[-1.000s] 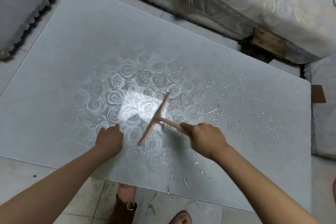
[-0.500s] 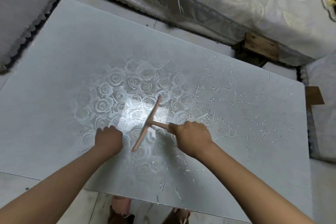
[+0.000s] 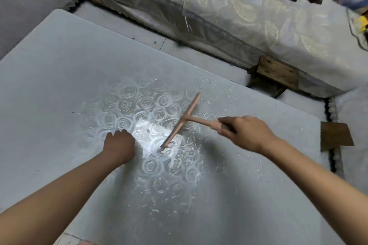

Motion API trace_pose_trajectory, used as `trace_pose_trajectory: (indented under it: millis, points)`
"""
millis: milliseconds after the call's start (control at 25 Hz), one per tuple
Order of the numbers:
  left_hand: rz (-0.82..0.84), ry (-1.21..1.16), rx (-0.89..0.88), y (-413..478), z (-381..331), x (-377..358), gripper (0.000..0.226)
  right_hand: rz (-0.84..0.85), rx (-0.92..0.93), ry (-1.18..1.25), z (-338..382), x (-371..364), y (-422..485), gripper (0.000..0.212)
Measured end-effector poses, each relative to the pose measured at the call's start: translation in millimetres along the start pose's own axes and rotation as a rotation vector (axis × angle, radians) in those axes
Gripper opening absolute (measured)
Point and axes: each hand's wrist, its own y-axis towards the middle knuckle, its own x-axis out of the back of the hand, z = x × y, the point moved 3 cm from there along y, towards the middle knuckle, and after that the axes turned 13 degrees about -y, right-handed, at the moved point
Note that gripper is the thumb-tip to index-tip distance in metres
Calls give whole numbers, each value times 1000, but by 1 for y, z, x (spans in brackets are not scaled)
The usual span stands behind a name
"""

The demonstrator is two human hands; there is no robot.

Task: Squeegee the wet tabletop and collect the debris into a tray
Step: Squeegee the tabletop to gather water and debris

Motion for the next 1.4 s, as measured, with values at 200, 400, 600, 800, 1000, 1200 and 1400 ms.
trace_pose_trajectory:
  millis: [200,400,600,800,1000,1200,1400]
  points:
    - [-60,-51,-12,32,-64,18,54,69,-98,-75,-130,-22,33,34]
    - [-73,-88,-27,75,-101,31,72,191,-128,-39,-223,-69,36,13]
    - [-50,-167,-15,117,-132,34,53,279,-183,43,-309,-84,40,6]
    - [-7,-95,41,133,-144,23,48,254,-79,75,-320,-96,59,7]
    - [-39,-11,109,139,-153,23,49,194,-73,89,-324,-119,56,11]
    - [-41,54,109,141,-149,18,48,67,-223,170,-356,-114,10,6]
    - [76,-159,88,133,-146,18,57,61,-250,240,-291,-175,-81,11]
